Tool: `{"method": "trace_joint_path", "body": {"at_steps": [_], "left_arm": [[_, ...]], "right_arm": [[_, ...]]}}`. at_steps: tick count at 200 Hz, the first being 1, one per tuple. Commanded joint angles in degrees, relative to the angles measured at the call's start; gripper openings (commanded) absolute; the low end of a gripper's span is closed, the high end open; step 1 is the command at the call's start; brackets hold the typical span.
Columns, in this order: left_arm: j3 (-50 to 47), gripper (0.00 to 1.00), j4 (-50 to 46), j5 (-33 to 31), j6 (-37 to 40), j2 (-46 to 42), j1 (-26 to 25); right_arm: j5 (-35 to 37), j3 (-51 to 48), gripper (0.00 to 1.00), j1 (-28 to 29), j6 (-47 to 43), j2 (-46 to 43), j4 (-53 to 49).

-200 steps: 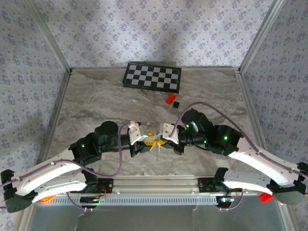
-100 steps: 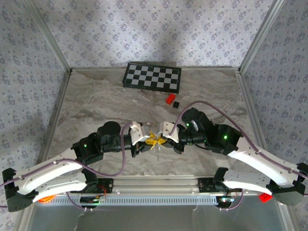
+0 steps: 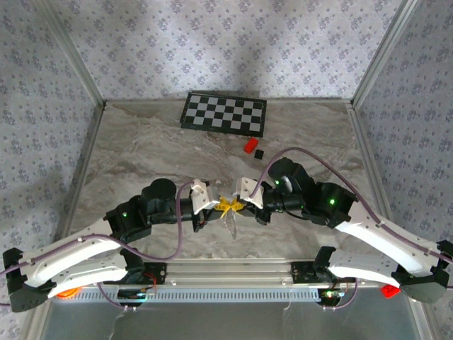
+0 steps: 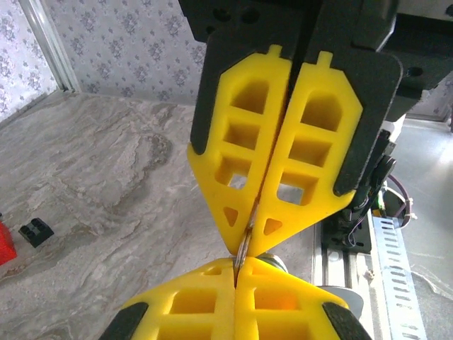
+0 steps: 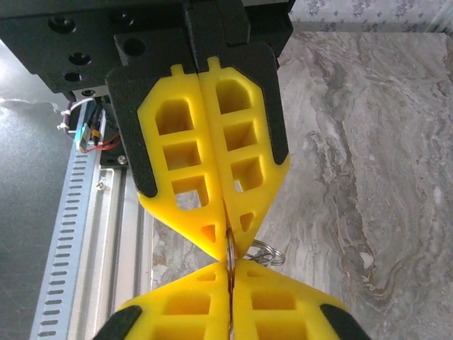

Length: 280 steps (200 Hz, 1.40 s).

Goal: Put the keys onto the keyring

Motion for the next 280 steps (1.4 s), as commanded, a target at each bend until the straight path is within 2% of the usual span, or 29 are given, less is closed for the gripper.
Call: {"method": "trace_joint_path", "body": {"at_steps": [1, 18, 37, 107, 139, 184, 206, 280], "left_arm": [[0.0, 0.00, 4.7, 1.7, -0.1, -2.0, 0.2], [0.0, 0.00, 5.9, 3.6, -0.3, -2.9, 0.2], [0.0, 0.00, 6.3, 5.0, -0.5, -3.2, 0.2], [0.7, 0.00, 7.0, 8.3, -1.2, -2.9, 0.2], [-0.6, 0.00, 8.7, 9.5, -1.9, -3.4, 0.2], [-1.5, 0.00, 10.9, 11.1, -2.1, -2.1, 0.2], [-1.6, 0.00, 11.1, 11.2, -1.9, -2.0, 0.2], [-1.1, 0.00, 10.5, 11.8, -1.1, -1.2, 0.2]], "right_arm": [[-4.0, -1.2, 0.27, 0.3, 1.2, -2.7, 3.4], [-4.6, -3.2, 0.34, 0.3, 3.0, -5.0, 4.9], [-5.4, -5.0, 0.36, -0.1, 4.7, -7.3, 5.9], [-6.2, -7.7, 0.29, -1.3, 6.8, -9.1, 8.9], [-4.8, -7.7, 0.21, -1.4, 7.2, -8.9, 9.9], [-3.2, -10.0, 0.22, -1.5, 8.2, -11.8, 9.6], [-4.7, -11.0, 0.12, -1.7, 8.3, -12.4, 10.2], [-10.2, -13.9, 0.10, -1.5, 6.0, -13.6, 14.0]]}}
